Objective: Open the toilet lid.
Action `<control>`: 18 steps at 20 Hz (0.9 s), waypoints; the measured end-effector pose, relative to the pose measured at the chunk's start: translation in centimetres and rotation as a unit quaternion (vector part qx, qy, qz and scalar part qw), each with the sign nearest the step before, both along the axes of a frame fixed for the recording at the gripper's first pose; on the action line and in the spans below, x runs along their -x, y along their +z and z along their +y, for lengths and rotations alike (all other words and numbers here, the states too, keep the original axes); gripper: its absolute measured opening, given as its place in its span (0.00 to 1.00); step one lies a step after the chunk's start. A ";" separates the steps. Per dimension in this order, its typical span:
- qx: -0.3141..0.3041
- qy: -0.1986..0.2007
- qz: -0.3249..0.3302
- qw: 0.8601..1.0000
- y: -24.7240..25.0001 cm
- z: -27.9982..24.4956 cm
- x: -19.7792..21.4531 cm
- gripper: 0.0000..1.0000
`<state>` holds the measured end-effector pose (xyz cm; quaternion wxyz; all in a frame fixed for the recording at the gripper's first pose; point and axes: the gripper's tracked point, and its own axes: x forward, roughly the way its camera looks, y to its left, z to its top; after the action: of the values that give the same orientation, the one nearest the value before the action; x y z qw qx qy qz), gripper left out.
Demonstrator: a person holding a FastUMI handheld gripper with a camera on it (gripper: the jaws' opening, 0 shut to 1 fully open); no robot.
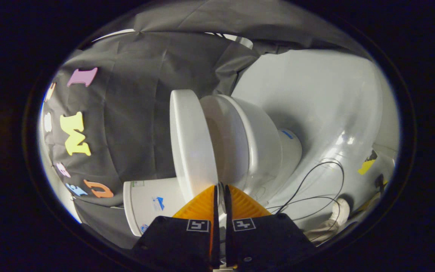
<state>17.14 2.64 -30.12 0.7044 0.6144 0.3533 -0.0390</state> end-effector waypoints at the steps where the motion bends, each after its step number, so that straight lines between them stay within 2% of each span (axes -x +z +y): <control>1: -0.001 0.001 -0.006 1.000 0.3 0.1 -0.2 0.09; 7: 0.009 0.006 -0.020 1.000 1.1 0.3 -0.2 0.10; 18: 0.081 0.034 -0.047 0.995 5.5 1.5 -0.5 0.09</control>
<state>17.68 4.17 -24.63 0.7686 0.5441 0.3362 -0.0139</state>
